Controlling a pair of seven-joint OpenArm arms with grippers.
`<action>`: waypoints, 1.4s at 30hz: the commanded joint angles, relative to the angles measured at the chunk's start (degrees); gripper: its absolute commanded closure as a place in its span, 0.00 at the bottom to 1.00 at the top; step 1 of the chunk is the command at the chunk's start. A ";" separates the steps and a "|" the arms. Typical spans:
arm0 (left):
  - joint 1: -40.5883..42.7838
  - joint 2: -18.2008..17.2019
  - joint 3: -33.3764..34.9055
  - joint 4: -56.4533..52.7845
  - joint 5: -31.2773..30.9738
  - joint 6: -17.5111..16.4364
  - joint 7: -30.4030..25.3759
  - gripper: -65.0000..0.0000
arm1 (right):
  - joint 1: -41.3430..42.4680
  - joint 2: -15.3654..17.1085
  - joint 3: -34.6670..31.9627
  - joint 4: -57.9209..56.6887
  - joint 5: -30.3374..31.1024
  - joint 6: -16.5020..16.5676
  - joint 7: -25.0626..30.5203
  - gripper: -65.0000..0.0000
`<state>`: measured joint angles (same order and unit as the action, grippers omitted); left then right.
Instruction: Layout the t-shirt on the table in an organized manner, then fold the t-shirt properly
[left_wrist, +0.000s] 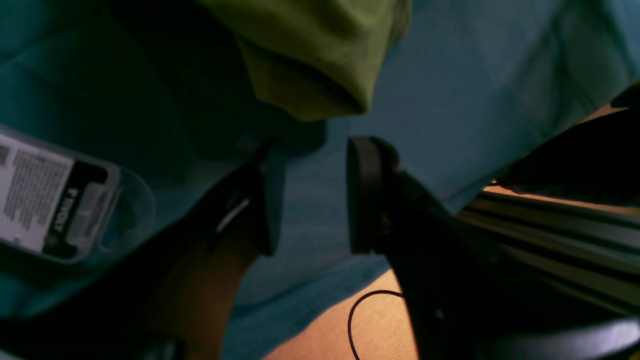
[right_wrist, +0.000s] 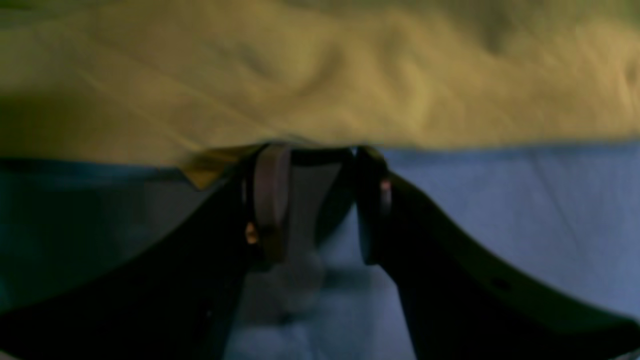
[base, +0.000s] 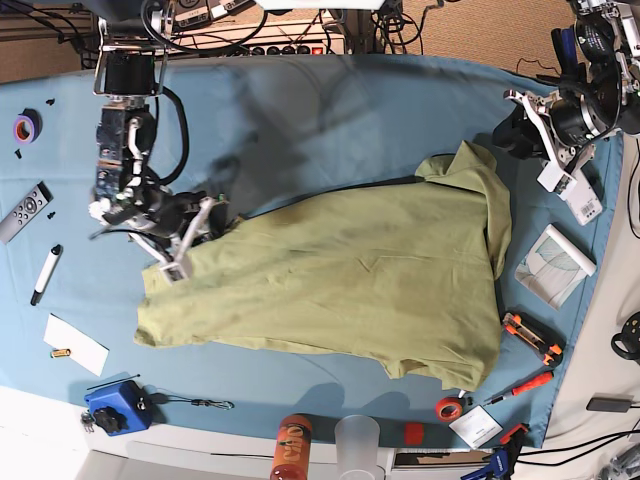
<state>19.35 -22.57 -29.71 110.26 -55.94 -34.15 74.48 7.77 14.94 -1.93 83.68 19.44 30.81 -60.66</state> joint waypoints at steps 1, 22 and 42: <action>-0.17 -0.94 -0.48 0.90 -1.01 -0.02 -1.07 0.67 | -0.02 -0.02 -2.10 -0.17 -0.24 -0.04 -2.84 0.67; -0.31 -0.92 -0.48 0.90 -1.03 0.00 -1.73 0.67 | 6.75 -0.04 -14.51 -0.17 -11.76 -6.25 6.82 1.00; -0.31 -0.92 -0.48 0.90 -1.03 0.00 -2.14 0.67 | 20.33 0.00 -14.51 -0.11 -7.15 -8.76 -0.48 1.00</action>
<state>19.31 -22.55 -29.71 110.26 -55.96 -34.15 73.41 26.13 14.59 -16.78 82.59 12.29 22.24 -62.48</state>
